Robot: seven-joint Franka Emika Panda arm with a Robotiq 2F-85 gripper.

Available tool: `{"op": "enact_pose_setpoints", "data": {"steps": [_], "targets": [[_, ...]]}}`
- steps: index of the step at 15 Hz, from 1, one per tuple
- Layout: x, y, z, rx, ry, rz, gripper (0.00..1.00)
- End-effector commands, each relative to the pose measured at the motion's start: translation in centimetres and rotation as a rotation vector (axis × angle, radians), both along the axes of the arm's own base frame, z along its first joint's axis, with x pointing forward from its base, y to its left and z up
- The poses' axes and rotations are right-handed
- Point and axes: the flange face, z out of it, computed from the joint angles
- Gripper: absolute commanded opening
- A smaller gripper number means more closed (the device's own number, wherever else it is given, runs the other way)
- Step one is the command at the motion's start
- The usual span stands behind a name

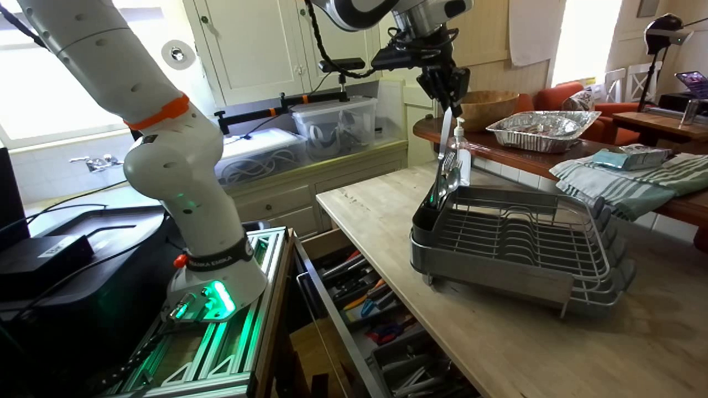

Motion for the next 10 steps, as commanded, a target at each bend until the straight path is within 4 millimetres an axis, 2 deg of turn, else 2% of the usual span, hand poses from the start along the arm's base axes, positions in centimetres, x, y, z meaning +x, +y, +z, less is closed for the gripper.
{"op": "enact_pose_setpoints", "data": {"steps": [1, 10], "targets": [[-1.2, -0.6, 0.1, -0.025, 0.031, -0.023, 0.06], [-1.5, -1.5, -1.1, -0.032, 0.069, -0.027, 0.06]]}}
